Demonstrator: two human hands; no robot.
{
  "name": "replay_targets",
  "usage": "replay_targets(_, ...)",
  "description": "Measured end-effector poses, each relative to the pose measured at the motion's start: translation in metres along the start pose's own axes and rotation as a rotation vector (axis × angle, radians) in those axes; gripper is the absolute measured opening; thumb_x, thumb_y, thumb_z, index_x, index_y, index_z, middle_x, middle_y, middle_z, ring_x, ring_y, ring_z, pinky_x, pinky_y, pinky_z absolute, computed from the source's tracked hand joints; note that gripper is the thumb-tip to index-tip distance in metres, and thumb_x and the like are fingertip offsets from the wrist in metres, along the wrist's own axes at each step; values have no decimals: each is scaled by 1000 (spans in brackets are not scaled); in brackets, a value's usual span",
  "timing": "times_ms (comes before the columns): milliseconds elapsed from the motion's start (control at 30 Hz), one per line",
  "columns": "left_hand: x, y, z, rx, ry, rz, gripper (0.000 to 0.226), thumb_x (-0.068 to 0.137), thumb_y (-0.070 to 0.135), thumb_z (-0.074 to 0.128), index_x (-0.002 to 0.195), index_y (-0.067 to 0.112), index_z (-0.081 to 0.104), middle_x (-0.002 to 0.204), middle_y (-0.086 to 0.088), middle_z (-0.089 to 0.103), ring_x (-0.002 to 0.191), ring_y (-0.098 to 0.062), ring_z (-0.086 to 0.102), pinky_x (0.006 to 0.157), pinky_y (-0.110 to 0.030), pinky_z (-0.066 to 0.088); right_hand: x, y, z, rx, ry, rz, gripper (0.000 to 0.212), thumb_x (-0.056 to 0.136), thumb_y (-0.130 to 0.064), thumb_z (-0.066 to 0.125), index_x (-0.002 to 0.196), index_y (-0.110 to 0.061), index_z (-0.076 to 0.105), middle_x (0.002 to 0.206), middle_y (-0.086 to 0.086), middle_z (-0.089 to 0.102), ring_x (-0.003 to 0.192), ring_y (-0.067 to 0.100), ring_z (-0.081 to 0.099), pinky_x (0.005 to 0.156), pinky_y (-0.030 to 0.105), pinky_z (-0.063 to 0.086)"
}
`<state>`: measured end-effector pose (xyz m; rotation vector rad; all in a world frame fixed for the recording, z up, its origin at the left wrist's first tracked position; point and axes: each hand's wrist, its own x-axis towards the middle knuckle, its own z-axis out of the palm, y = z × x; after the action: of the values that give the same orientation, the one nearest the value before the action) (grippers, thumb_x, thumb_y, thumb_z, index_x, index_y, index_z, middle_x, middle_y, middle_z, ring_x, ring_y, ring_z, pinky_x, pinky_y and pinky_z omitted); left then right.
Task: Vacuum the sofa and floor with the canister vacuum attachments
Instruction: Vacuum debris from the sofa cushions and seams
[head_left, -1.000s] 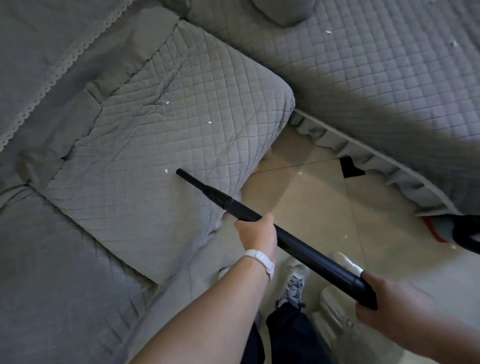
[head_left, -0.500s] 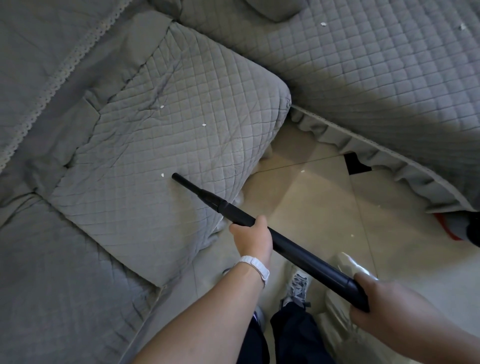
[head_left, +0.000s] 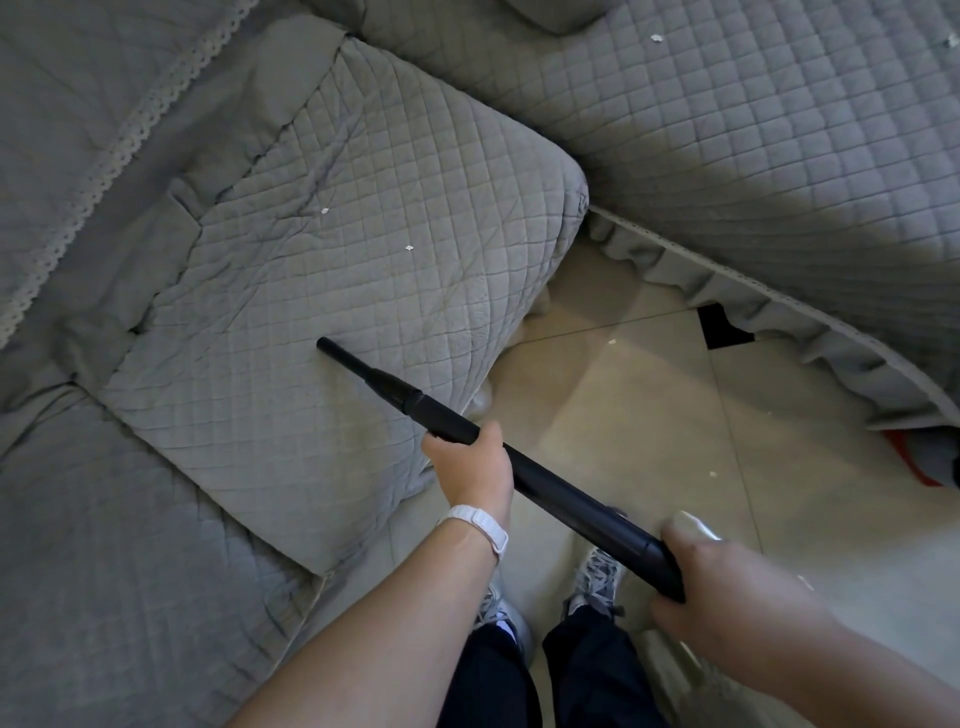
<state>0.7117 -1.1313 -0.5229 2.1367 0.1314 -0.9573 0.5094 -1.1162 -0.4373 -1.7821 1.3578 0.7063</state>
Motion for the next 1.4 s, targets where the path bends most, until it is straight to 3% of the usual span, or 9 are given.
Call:
replay_targets(300,-3,-2,4,29,-81,27,55,90,13,64,139,12,38,101,0,61,80,-8,61,59,-19,43,-7,6,6,100,31,10,23,87,-49,53,99,-31,44,88,-8,56,63,6,49,49,17,30)
replay_targets(500,-19,4,32,142,-293,124,63,93,18,66,145,13,31,115,-2,60,84,1,57,60,-8,42,-15,20,12,154,128,89,24,85,-50,54,101,-33,49,75,-14,50,76,9,58,81,29,50)
replay_targets(667,-32,12,58,171,-342,122,46,90,12,63,126,22,37,98,7,58,76,-1,58,47,-5,41,-16,38,8,217,142,148,21,87,-41,58,90,-30,41,67,-9,55,58,4,54,57,22,42)
replay_targets(767,-38,13,72,128,-309,56,37,89,13,62,120,15,43,102,0,62,77,-6,59,56,-16,43,-11,49,7,201,120,179,21,87,-43,57,91,-33,39,67,-6,59,62,8,59,52,21,38)
replay_targets(900,-41,8,90,99,-230,18,35,87,15,61,118,11,47,100,-5,63,76,-14,61,64,-28,47,-2,62,10,207,114,186,24,85,-45,57,87,-32,37,65,-6,56,56,6,51,55,26,37)
replay_targets(1067,-44,1,106,125,-199,62,35,85,15,64,115,15,46,98,-4,64,76,-13,63,59,-23,47,8,76,12,227,102,198,27,84,-45,59,85,-32,35,64,-5,54,53,5,47,55,26,38)
replay_targets(1167,-46,-2,109,140,-173,97,44,86,15,65,124,14,45,98,-2,65,75,-11,65,56,-19,46,12,82,10,232,84,191,29,84,-46,60,83,-34,33,65,-4,53,52,6,46,50,20,35)
replay_targets(1267,-45,-7,112,146,-185,162,66,87,12,65,144,16,33,100,4,63,75,-7,67,57,-16,48,14,84,9,227,95,172,28,85,-46,58,84,-34,33,66,-7,52,58,8,49,59,24,42)
replay_targets(1400,-40,-14,117,167,-246,266,84,90,7,65,157,19,15,115,14,55,78,17,61,60,0,44,22,86,6,226,83,162,28,86,-45,57,79,-38,30,69,-10,51,65,8,52,68,24,48)
